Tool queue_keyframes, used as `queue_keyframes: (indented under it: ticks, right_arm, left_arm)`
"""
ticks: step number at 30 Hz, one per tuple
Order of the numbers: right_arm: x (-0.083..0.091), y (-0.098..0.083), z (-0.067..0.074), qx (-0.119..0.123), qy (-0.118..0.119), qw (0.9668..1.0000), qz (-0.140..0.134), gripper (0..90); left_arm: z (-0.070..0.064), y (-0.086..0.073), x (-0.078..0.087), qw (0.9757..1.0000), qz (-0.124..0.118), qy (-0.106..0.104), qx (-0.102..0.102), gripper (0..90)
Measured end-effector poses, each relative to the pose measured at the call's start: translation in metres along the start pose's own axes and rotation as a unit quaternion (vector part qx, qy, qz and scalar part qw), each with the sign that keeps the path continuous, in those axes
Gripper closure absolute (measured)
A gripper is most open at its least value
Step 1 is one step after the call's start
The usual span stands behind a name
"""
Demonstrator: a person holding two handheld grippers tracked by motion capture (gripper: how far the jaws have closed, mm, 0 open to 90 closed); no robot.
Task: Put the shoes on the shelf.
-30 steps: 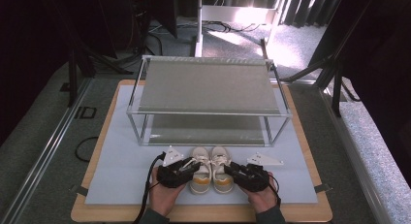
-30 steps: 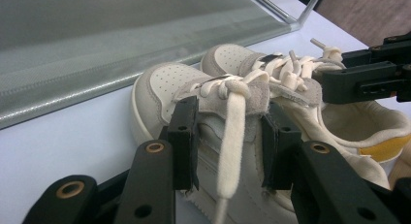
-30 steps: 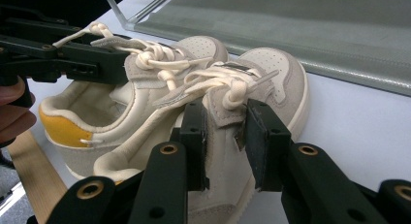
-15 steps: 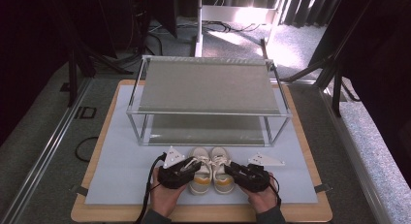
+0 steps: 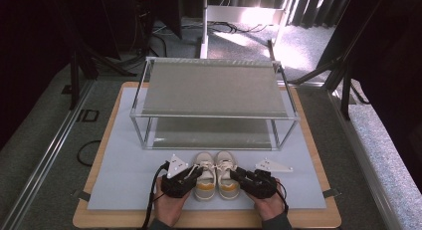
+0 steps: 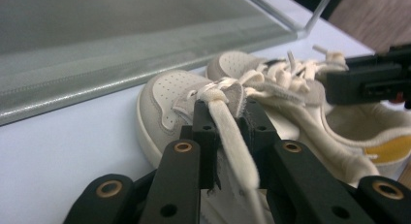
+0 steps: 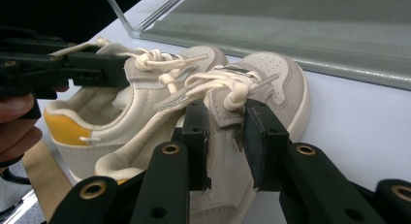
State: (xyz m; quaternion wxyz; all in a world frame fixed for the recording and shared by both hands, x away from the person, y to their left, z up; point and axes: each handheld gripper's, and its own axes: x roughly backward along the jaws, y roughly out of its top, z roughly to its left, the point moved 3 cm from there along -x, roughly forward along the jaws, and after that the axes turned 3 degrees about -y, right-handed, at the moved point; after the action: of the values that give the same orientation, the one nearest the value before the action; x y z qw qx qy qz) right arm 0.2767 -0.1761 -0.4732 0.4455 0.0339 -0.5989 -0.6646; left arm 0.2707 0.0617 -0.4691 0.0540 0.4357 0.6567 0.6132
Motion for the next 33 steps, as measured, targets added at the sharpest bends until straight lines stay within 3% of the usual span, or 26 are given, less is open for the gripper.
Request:
queue_keyframes:
  ticks: [6, 19, 33]
  right_arm:
    - [0.004, 0.003, -0.002, -0.008, 0.001, 0.9998, -0.019, 72.8]
    - [0.002, 0.013, -0.016, -0.02, -0.01, 0.9988, -0.043, 72.7]
    - [-0.009, 0.032, -0.025, -0.014, -0.023, 0.9975, -0.066, 72.7]
  left_arm:
    - [-0.003, 0.006, 0.0, 0.9998, -0.021, 0.0, 0.003, 79.7]
    - [-0.004, 0.022, -0.017, 0.9993, -0.036, 0.005, 0.001, 79.2]
    - [0.007, 0.041, -0.029, 0.9982, -0.058, 0.013, -0.001, 79.1]
